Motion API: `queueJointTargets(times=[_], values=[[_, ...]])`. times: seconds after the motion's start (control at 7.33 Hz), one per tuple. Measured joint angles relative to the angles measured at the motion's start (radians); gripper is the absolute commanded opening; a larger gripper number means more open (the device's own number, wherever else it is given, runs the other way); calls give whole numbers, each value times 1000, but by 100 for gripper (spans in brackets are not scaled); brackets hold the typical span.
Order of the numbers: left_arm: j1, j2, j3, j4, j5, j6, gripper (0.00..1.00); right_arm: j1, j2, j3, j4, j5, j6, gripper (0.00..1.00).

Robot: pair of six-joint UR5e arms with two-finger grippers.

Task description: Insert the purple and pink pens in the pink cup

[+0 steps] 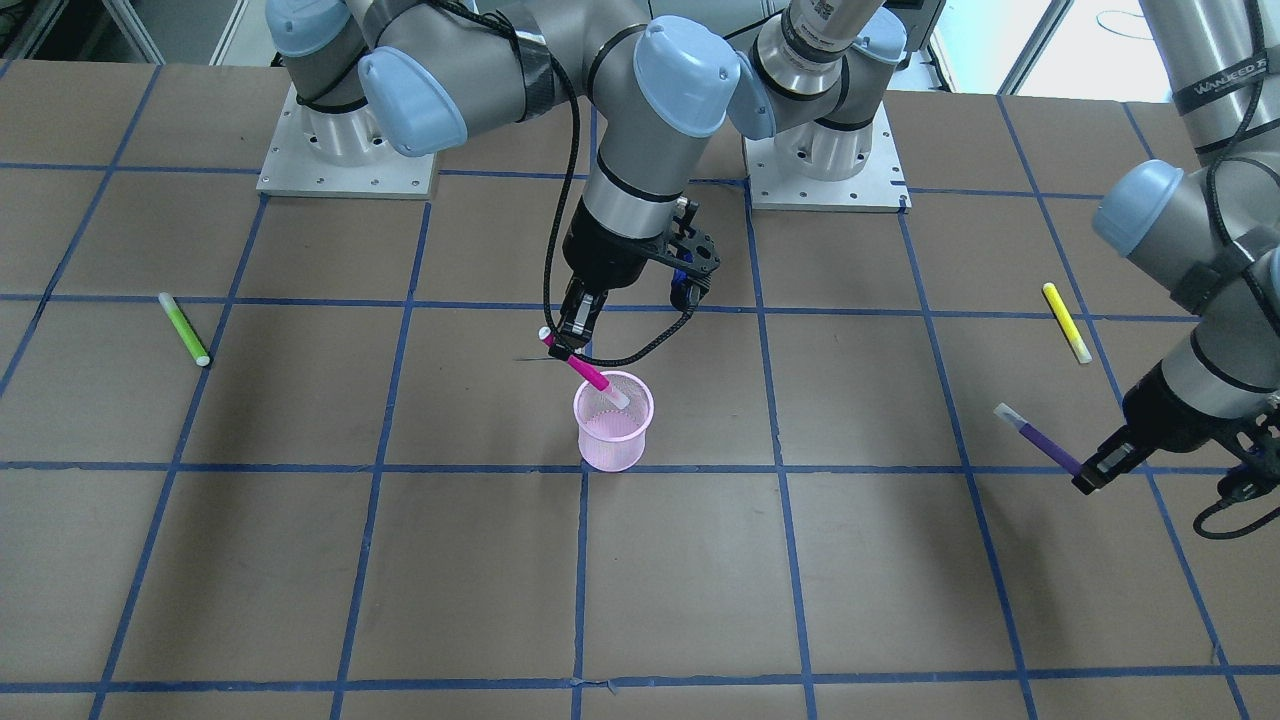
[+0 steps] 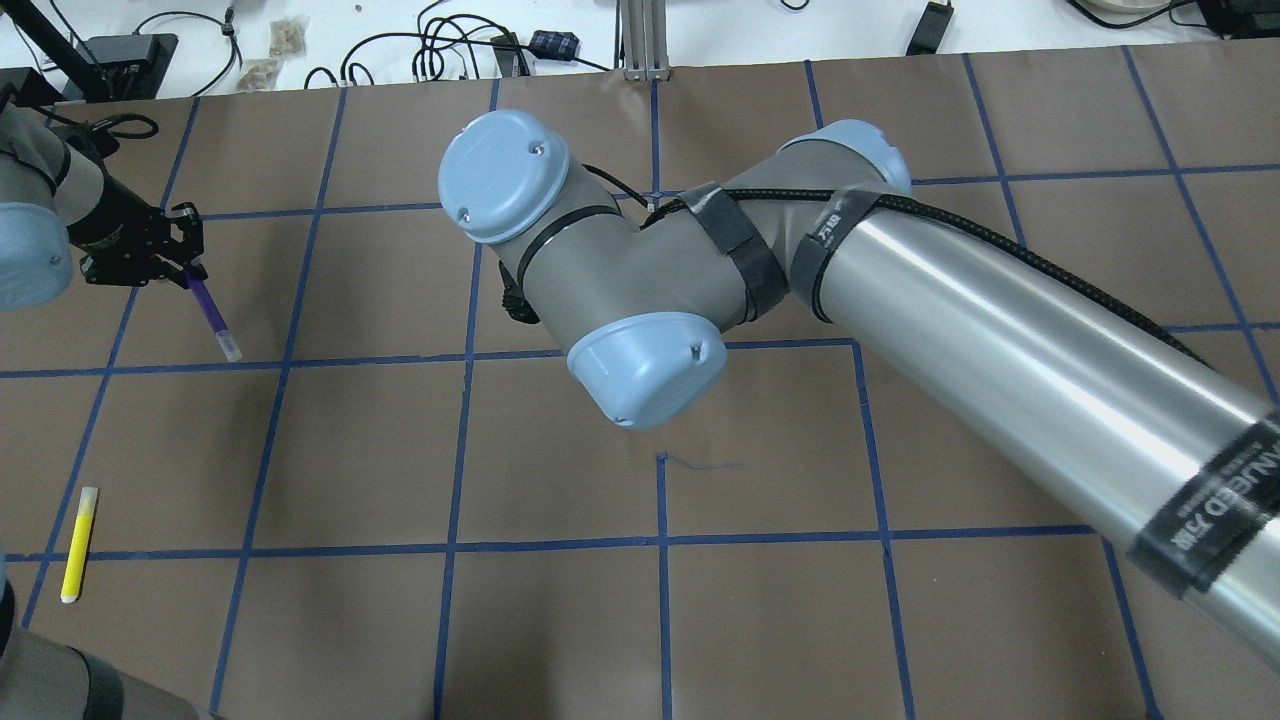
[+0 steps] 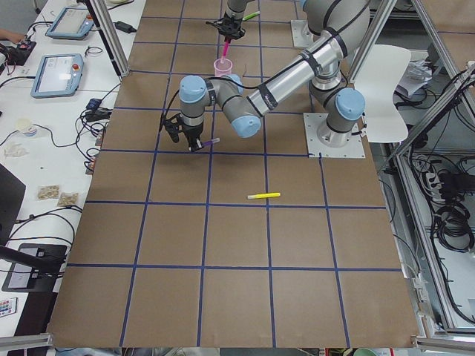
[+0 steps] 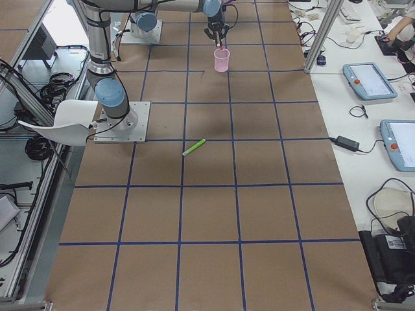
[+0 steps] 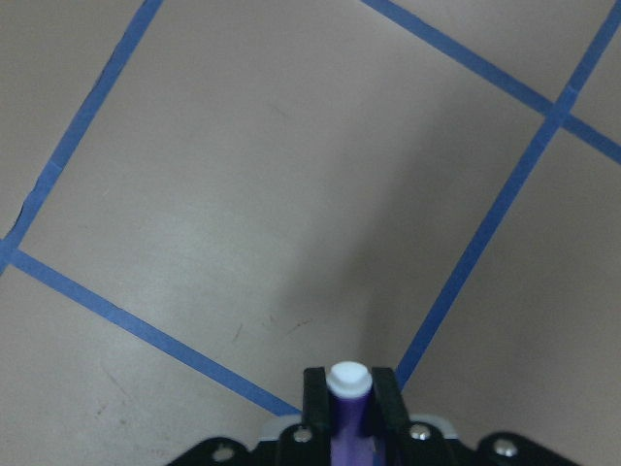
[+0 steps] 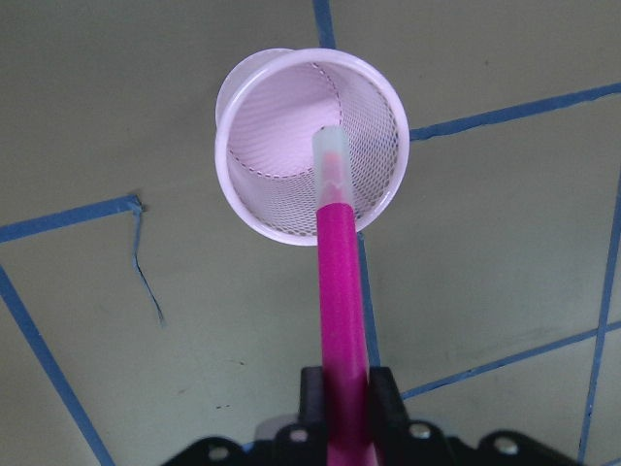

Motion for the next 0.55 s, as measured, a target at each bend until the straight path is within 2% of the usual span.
queueJointTargets(times=[0.14,0.27,0.41,0.55], values=[[0,0,0,0,-1,0,0,8,27,0,0,-9,-2,36],[0,0,0,0,-1,1,0,12,46,0,-10,-10,-12,72],[0,-1,0,1,-3,1,0,13,55,-1,-25,-6,-26,95],[0,-2,0,1,-3,1,0,9,55,-3,-31,-2,-34,95]])
